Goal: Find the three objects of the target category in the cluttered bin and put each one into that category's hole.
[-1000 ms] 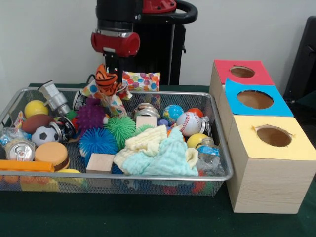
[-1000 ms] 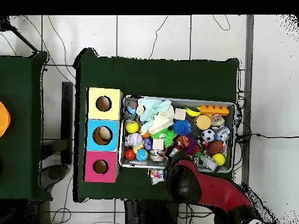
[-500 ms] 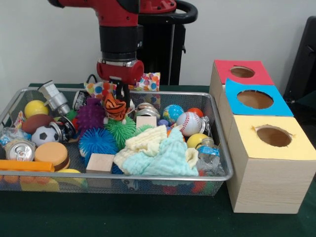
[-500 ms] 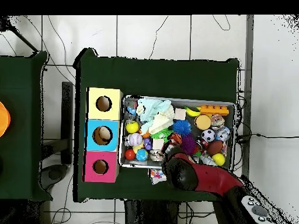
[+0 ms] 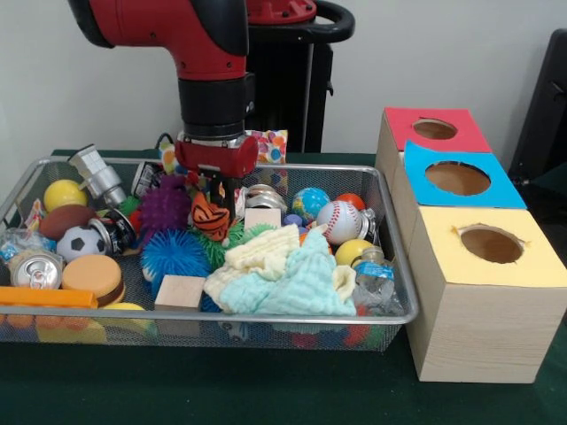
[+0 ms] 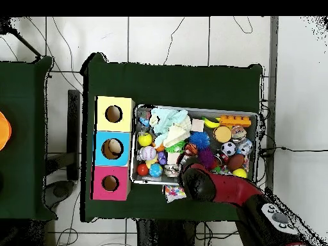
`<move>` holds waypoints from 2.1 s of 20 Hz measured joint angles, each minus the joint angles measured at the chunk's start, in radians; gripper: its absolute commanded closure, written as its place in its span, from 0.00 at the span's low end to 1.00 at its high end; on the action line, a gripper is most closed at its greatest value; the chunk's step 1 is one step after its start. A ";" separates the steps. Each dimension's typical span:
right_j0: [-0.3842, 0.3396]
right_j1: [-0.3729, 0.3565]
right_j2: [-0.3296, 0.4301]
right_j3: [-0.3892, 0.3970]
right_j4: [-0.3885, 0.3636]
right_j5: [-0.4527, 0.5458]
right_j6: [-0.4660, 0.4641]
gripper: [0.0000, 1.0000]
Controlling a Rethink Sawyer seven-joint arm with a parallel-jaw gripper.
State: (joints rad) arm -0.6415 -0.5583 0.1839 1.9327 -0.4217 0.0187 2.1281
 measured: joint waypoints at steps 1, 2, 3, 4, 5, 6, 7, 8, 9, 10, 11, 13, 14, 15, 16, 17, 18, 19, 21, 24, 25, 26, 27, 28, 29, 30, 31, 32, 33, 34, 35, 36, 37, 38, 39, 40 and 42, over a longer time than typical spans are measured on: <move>0.000 0.006 0.001 -0.008 0.000 0.000 0.000 0.00; 0.000 0.006 0.001 -0.009 0.000 0.000 0.000 0.00; 0.000 0.006 0.001 -0.009 0.000 0.000 0.000 0.00; 0.000 0.006 0.001 -0.010 0.000 0.000 0.000 0.00; 0.000 0.006 0.002 -0.012 0.000 0.000 0.000 0.00; 0.000 0.006 0.003 -0.014 0.000 0.000 0.000 0.00; 0.000 0.006 0.003 -0.015 0.000 0.000 0.000 0.00; 0.000 0.006 0.003 -0.017 0.000 0.001 0.000 0.00; 0.000 0.006 0.003 -0.019 0.000 0.001 0.000 0.00; 0.000 0.006 0.003 -0.020 0.000 0.001 0.000 0.00; 0.000 0.006 0.003 -0.021 0.000 0.001 0.000 0.00; 0.000 0.006 0.003 -0.023 0.000 0.001 0.000 0.00; 0.001 0.006 0.003 -0.024 0.000 0.003 0.000 0.00; 0.001 0.006 0.003 -0.024 0.000 0.004 0.000 0.00; 0.001 0.006 0.003 -0.024 0.000 0.004 0.000 0.00; 0.001 0.006 0.003 -0.024 0.000 0.005 0.000 0.00; 0.001 0.006 0.003 -0.024 0.000 0.005 0.000 0.00; 0.000 0.005 0.004 -0.024 0.000 0.005 0.000 0.00; 0.000 -0.001 0.009 -0.024 0.000 0.012 0.000 0.00; -0.003 -0.015 0.018 -0.024 0.001 0.034 0.000 0.00; -0.004 -0.019 0.021 -0.024 0.002 0.041 0.000 0.00; -0.005 -0.024 0.024 -0.025 0.003 0.051 0.000 0.00; -0.006 -0.029 0.027 -0.025 0.003 0.061 0.000 0.00; -0.007 -0.031 0.029 -0.026 0.004 0.065 0.000 0.00; -0.007 -0.034 0.030 -0.027 0.004 0.070 0.000 0.00; -0.007 -0.036 0.033 -0.029 0.004 0.076 0.000 0.00; -0.007 -0.037 0.036 -0.032 0.004 0.079 0.000 0.00; -0.007 -0.037 0.038 -0.036 0.004 0.080 0.000 0.00; -0.007 -0.036 0.041 -0.041 0.004 0.081 0.000 0.00; -0.007 -0.036 0.041 -0.045 0.004 0.080 0.000 0.00; -0.007 -0.034 0.042 -0.055 0.004 0.080 0.000 0.00; -0.007 -0.033 0.042 -0.057 0.004 0.080 0.000 0.00; -0.007 -0.033 0.042 -0.060 0.004 0.080 0.000 0.00; -0.007 -0.031 0.042 -0.064 0.004 0.080 0.000 0.00; -0.007 -0.028 0.042 -0.069 0.004 0.081 0.000 0.00; -0.007 -0.025 0.042 -0.074 0.003 0.081 0.000 0.00; -0.006 -0.013 0.042 -0.088 0.003 0.081 0.000 0.00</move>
State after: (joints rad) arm -0.6480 -0.5718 0.2259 1.8445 -0.4184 0.0993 2.1281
